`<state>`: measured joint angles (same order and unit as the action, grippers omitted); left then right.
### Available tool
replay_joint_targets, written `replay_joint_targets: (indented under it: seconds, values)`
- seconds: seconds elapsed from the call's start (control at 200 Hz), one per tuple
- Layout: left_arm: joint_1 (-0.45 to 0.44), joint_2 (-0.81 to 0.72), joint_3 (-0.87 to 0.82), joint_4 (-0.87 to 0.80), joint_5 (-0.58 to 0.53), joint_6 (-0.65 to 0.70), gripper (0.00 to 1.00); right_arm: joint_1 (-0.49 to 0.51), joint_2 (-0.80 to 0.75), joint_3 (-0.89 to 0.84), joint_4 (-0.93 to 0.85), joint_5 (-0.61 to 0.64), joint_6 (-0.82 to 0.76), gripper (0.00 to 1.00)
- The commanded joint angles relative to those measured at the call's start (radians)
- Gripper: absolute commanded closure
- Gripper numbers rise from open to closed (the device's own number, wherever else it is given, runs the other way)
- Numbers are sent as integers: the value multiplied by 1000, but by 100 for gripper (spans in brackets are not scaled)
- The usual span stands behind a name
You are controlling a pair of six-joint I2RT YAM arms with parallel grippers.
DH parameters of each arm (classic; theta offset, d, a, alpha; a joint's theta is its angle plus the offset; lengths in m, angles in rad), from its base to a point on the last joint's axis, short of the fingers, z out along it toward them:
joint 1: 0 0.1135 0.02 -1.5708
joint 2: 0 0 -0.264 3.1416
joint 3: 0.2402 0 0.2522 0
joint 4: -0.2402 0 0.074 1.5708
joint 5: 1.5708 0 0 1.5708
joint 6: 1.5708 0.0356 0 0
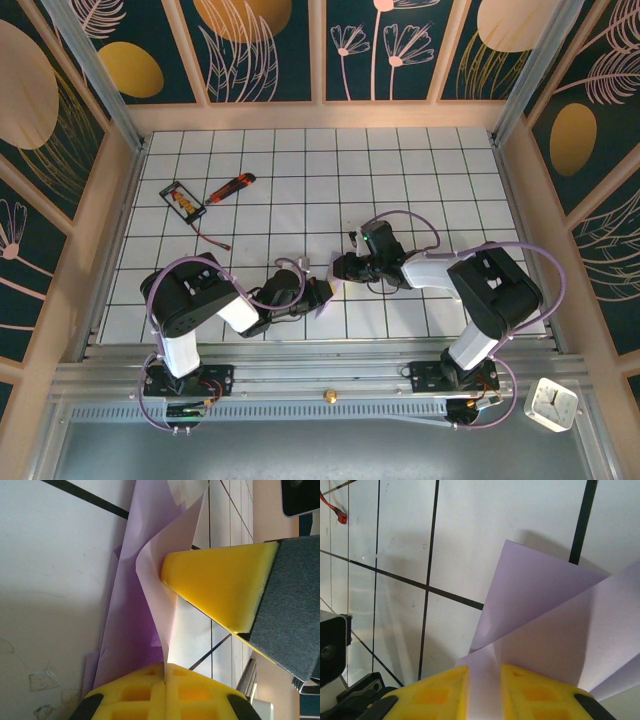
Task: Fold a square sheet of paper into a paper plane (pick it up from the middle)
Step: Perform the fifth fold on the wing at the bottom-center of the table.
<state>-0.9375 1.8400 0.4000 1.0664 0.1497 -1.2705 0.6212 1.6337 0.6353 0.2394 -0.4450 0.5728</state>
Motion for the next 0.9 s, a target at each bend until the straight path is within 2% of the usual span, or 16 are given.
replay_joint_targets:
  seconds: [0.0, 0.575, 0.896]
  values:
    - [6, 15, -3, -31, -4, -18, 100, -8, 14, 5, -12, 29, -33, 76]
    - [6, 28, 5, -61, 4, -33, 100, -23, 59, 2, -16, 35, -54, 76]
    - [6, 18, 13, -94, 4, -28, 100, -23, 104, 23, -75, 43, -63, 78]
